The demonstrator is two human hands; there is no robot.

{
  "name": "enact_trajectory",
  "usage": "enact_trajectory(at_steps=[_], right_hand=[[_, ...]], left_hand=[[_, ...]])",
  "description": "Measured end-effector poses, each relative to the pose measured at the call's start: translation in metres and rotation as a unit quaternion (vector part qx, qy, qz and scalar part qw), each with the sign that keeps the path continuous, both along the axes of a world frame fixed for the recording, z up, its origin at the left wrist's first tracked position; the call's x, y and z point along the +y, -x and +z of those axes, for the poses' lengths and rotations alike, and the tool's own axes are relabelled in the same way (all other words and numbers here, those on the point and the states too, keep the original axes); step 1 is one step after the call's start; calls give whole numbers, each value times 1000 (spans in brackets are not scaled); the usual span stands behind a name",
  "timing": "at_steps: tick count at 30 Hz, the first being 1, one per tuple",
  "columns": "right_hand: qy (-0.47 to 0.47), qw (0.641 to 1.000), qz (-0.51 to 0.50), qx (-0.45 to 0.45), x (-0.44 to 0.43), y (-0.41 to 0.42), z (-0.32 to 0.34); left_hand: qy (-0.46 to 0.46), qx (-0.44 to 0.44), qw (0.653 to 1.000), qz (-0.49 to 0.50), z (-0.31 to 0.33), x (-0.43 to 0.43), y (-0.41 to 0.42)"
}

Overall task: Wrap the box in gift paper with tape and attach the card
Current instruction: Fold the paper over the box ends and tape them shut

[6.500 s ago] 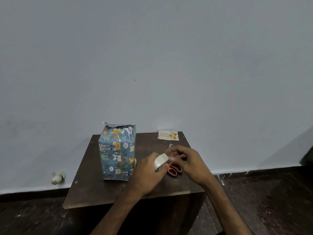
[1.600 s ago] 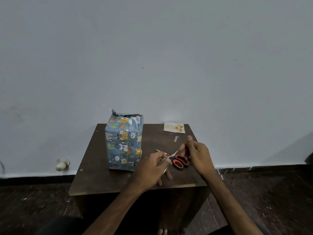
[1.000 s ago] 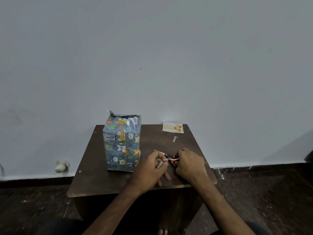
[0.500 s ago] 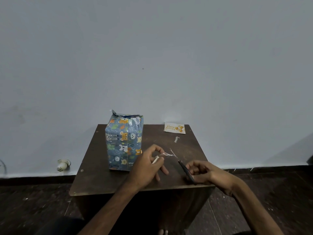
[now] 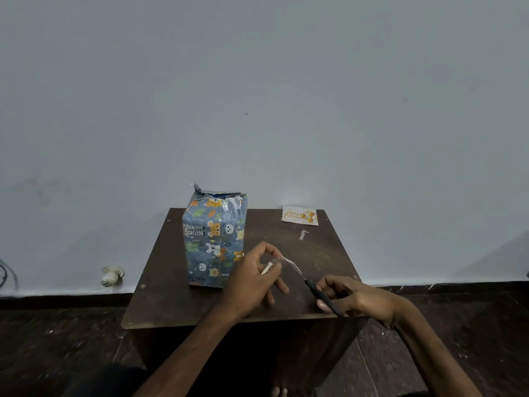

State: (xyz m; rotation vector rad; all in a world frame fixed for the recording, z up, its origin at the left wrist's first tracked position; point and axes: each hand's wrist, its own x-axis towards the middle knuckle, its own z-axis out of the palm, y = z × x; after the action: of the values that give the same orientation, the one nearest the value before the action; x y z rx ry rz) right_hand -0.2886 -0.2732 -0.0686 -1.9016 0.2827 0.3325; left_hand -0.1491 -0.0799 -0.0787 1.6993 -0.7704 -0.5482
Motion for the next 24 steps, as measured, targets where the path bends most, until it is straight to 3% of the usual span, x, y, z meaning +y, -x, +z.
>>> enact_trajectory(at_steps=[7, 12, 24], right_hand=[[-27, 998, -47, -36, -22, 10, -2], [-31, 999, 9, -7, -10, 4, -14], [-58, 998, 14, -32, 6, -19, -9]], left_hand=[[-14, 10, 1000, 5, 2, 2, -1], [-16, 7, 1000, 2, 2, 1, -1], [1, 3, 1000, -13, 1, 0, 0]])
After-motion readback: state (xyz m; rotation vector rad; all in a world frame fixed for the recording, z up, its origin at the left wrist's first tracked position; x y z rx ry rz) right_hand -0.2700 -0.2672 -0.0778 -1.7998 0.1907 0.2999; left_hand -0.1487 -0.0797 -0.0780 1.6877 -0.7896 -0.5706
